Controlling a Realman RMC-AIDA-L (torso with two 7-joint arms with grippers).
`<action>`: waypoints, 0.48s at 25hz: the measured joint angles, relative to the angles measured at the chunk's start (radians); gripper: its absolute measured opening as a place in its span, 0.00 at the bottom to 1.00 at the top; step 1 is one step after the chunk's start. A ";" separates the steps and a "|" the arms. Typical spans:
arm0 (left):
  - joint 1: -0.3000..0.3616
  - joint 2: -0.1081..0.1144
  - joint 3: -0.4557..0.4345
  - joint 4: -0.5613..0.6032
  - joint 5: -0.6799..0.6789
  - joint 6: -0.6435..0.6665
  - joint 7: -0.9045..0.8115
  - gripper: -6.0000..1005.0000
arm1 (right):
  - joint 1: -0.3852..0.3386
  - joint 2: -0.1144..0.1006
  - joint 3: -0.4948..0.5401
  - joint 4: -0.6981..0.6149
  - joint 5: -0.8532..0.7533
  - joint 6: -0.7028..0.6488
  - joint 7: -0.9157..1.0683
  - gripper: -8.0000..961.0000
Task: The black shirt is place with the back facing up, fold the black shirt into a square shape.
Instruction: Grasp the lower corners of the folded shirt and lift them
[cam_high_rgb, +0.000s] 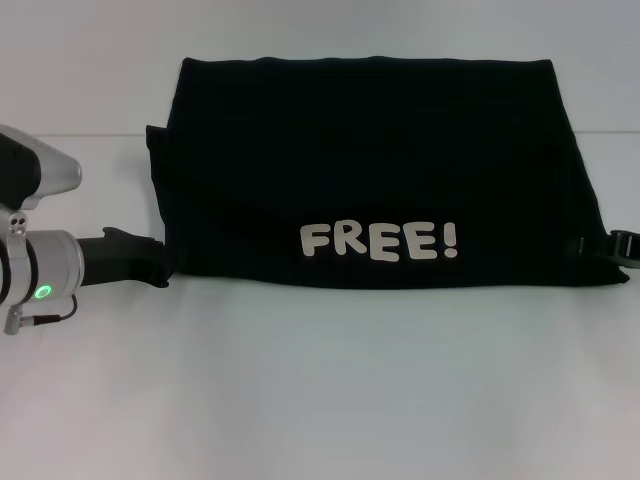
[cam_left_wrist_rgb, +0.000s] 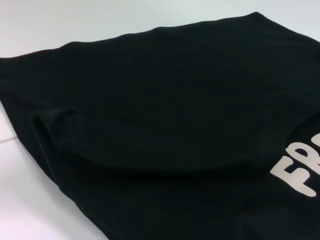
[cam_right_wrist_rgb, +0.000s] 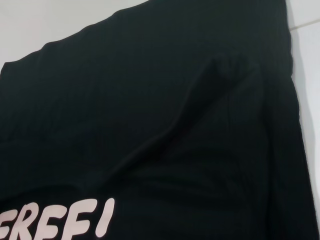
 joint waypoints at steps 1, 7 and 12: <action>0.000 0.000 0.000 0.000 0.000 0.000 0.000 0.03 | -0.002 0.001 -0.001 0.001 0.000 0.000 0.000 0.74; 0.000 0.000 0.000 0.000 0.000 -0.001 0.000 0.03 | -0.009 0.003 -0.019 0.009 0.000 0.000 -0.003 0.52; 0.000 0.000 0.000 0.000 0.000 -0.001 0.000 0.03 | -0.022 0.007 -0.017 0.000 0.004 -0.009 -0.008 0.28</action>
